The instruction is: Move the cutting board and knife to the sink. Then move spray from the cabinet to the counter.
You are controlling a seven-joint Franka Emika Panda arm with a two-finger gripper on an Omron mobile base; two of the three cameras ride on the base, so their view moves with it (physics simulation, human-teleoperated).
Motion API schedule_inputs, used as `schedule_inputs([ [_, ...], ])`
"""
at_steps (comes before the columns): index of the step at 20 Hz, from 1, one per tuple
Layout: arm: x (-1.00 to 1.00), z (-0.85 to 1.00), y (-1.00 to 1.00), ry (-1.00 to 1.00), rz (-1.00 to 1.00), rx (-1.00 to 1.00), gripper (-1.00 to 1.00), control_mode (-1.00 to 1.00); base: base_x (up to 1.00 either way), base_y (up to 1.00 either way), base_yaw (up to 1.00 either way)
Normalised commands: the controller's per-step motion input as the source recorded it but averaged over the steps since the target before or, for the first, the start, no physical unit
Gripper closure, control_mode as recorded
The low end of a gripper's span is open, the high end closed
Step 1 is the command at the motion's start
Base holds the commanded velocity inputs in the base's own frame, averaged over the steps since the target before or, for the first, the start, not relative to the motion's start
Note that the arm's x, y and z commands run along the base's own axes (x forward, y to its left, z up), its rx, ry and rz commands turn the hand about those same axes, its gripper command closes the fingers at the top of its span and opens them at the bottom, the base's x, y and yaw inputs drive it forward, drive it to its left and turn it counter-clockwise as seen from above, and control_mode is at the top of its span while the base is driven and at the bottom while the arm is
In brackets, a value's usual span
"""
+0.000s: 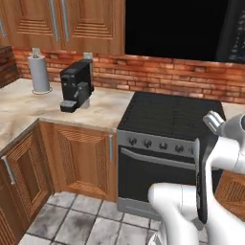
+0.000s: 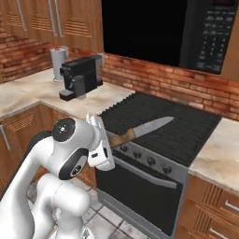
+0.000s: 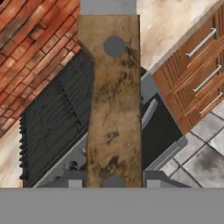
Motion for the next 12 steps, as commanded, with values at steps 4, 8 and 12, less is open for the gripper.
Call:
schedule_inputs([
  [4, 0.00, 0.00, 0.00, 0.00, 0.00, 0.00, 1.00, 1.00, 0.00, 0.00, 0.89],
  [8, 0.00, 0.00, 0.00, 0.00, 0.00, 0.00, 1.00, 1.00, 0.00, 0.00, 0.88],
  [12, 0.00, 0.00, 0.00, 0.00, 0.00, 0.00, 1.00, 1.00, 0.00, 0.04, 0.85],
])
